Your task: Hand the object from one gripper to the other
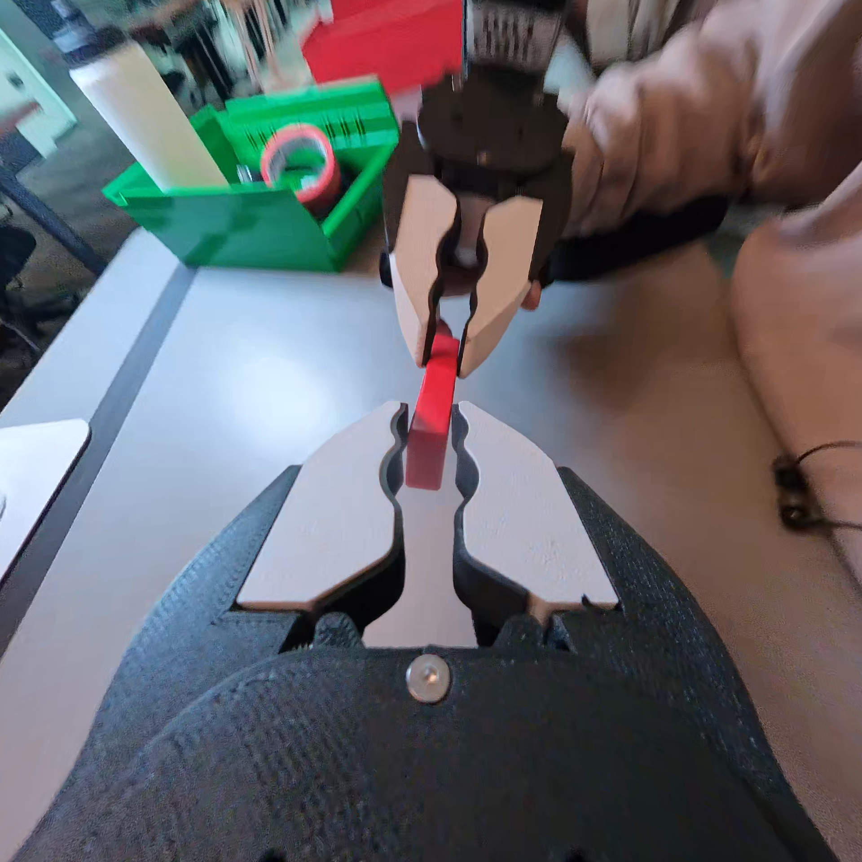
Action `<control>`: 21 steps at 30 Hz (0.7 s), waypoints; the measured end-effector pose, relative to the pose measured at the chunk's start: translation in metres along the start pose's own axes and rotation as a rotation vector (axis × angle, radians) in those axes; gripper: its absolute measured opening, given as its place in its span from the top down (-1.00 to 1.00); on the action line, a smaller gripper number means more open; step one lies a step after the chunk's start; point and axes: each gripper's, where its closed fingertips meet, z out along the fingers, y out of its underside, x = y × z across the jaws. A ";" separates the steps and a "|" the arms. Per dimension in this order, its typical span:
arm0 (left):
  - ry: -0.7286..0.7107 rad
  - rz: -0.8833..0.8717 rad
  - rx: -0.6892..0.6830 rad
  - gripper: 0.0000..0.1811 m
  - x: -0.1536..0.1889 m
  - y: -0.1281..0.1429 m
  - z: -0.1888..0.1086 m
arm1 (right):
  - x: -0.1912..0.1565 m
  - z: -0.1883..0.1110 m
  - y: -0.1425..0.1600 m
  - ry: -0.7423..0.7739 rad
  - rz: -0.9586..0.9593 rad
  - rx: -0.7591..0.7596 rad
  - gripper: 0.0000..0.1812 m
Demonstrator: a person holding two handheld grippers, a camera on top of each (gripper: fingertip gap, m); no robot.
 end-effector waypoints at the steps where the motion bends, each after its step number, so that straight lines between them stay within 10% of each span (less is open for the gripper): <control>1: 0.018 -0.041 0.087 0.76 -0.002 -0.010 -0.006 | 0.002 -0.004 -0.006 -0.005 0.031 0.046 0.84; 6: 0.152 -0.226 0.391 0.50 -0.005 -0.029 -0.028 | 0.007 -0.023 -0.042 -0.054 0.181 0.318 0.83; 12: 0.215 -0.211 0.430 0.50 0.020 -0.040 -0.007 | 0.001 -0.034 -0.078 -0.093 0.329 0.629 0.83; 21: 0.141 -0.248 0.206 0.81 0.009 -0.019 0.000 | -0.009 0.009 -0.033 -0.070 0.245 0.285 0.71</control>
